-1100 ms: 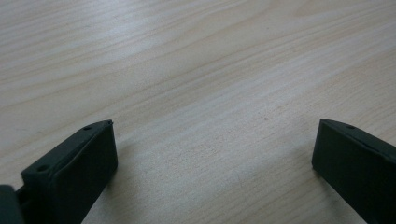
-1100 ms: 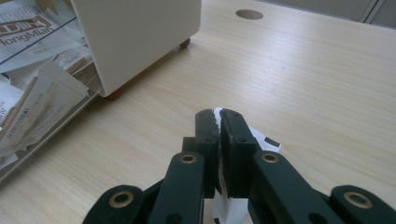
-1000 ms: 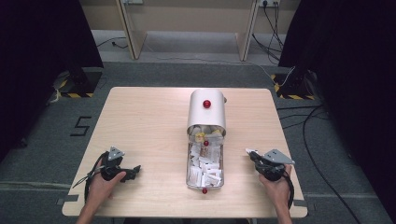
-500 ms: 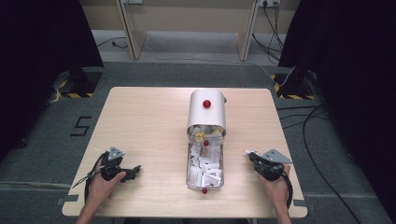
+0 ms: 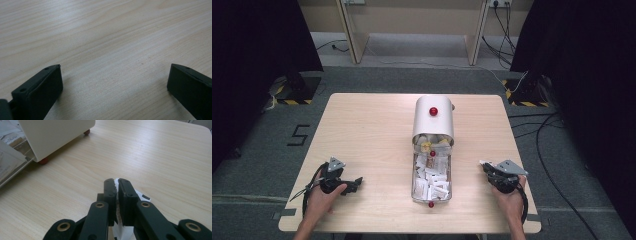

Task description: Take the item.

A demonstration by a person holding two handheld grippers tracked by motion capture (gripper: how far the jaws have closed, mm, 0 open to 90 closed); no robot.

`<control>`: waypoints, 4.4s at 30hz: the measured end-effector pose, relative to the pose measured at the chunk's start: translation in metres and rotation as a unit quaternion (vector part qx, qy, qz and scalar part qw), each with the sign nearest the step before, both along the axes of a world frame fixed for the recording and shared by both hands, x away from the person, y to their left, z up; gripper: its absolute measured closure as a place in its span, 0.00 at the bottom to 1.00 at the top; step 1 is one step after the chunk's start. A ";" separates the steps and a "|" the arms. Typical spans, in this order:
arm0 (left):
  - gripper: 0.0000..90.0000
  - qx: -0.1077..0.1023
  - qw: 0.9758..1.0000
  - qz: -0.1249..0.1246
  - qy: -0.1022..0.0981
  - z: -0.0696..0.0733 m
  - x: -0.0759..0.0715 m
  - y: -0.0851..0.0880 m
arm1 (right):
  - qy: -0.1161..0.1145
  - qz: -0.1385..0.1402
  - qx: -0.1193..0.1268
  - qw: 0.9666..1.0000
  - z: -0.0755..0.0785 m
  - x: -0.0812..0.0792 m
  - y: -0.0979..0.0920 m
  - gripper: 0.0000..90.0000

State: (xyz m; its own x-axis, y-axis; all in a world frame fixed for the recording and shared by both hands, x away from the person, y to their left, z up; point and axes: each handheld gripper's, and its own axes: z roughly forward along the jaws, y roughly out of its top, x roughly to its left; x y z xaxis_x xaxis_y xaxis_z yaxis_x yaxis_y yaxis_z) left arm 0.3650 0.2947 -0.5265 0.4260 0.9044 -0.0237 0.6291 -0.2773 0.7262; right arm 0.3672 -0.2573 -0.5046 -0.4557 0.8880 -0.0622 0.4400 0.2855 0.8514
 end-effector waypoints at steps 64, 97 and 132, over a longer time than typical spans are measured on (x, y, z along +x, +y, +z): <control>0.00 0.000 1.000 0.000 0.000 0.000 0.000 0.000 | 0.015 0.000 0.022 1.000 0.023 -0.021 0.014 0.38; 0.00 0.000 1.000 0.000 0.000 0.000 0.000 0.000 | 0.030 0.018 0.016 0.999 0.011 -0.064 0.022 0.36; 0.00 0.000 1.000 0.000 0.000 0.000 0.000 0.000 | 0.052 0.026 -0.006 0.998 -0.005 -0.090 0.021 0.27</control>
State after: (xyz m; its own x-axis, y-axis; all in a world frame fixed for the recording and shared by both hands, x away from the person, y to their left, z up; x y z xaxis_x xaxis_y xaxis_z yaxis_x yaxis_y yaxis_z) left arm 0.3650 0.2946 -0.5266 0.4260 0.9044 -0.0237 0.6286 -0.2770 0.7267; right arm 0.2768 -0.2368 -0.5098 -0.5054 0.8626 -0.0228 0.5108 0.3204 0.7977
